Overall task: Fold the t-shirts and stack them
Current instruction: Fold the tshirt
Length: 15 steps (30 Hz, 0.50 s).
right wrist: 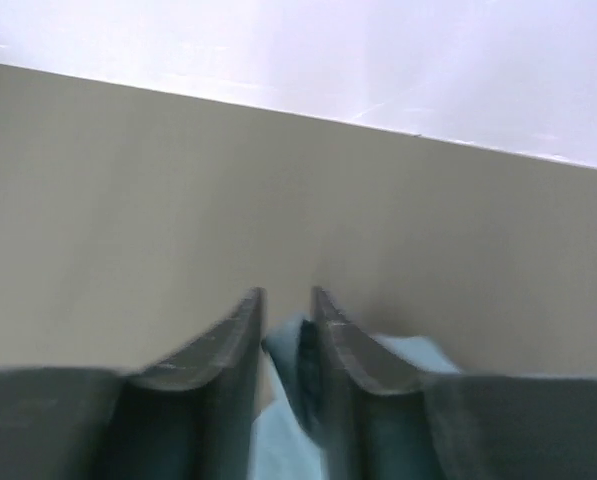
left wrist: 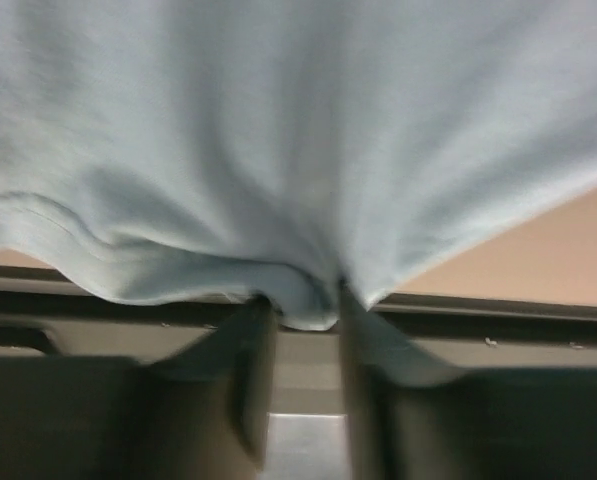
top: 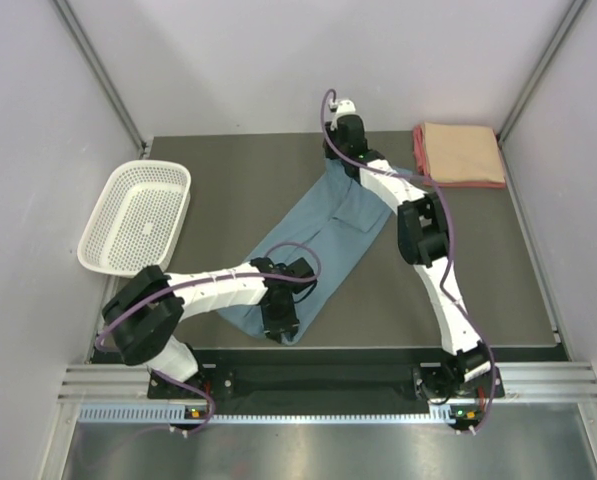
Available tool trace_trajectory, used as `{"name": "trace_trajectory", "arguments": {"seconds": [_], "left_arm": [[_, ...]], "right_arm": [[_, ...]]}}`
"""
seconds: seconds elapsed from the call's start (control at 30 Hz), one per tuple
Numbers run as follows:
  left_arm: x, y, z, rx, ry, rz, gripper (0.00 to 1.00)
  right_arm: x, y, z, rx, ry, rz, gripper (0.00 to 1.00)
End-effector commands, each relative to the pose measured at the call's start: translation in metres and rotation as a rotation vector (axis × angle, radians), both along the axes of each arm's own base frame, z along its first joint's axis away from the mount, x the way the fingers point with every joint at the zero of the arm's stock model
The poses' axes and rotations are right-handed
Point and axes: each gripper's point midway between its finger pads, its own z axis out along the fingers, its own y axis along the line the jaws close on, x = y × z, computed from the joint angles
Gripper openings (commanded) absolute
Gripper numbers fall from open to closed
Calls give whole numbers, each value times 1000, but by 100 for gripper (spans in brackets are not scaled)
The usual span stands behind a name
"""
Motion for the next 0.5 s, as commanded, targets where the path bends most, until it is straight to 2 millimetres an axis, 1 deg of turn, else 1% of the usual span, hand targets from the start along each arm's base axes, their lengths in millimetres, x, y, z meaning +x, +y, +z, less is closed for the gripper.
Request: {"name": "trace_trajectory", "arguments": {"seconds": [0.0, 0.03, 0.07, 0.1, 0.13, 0.17, 0.2, 0.23, 0.27, 0.3, 0.33, 0.37, 0.4, 0.43, 0.47], "left_arm": [[23, -20, 34, -85, -124, -11, 43], [27, -21, 41, -94, -148, -20, 50], [32, -21, 51, -105, -184, -37, 54], [39, -20, 63, -97, -222, -44, 57], [45, -22, 71, -103, -251, -55, 60], [50, -22, 79, -102, -280, -88, 63], [58, -29, 93, -118, -316, -100, 64], [68, -28, 99, -102, -360, -106, 66], [75, -30, 104, -92, -386, -136, 68], [86, -36, 117, -101, -431, -142, 70], [97, -41, 124, -112, -466, -153, 72], [109, -40, 124, -96, -480, -189, 73], [123, -47, 138, -114, -519, -195, 74], [137, -49, 144, -119, -546, -197, 76], [156, -44, 142, -103, -553, -219, 78]], "right_arm": [[12, 9, 48, 76, -99, -16, 32], [10, 8, 53, 66, -88, -15, 43], [8, 5, 67, 66, -94, -14, 51], [3, 2, 66, 48, -65, -14, 59], [1, -5, 70, 43, -54, -24, 69], [-3, -8, 85, 47, -57, -23, 73], [-7, -13, 90, 47, -43, -20, 76], [-13, -19, 90, 41, -8, -29, 86], [-17, -30, 106, 44, -7, -46, 91], [-19, -39, 112, 47, 5, -68, 96], [-25, -55, 107, 36, 55, -96, 100], [-31, -63, 122, 49, 58, -110, 100], [-36, -72, 127, 71, 79, -136, 100], [-45, -86, 116, 65, 141, -163, 100], [-55, -95, 134, 84, 136, -176, 100]]}}
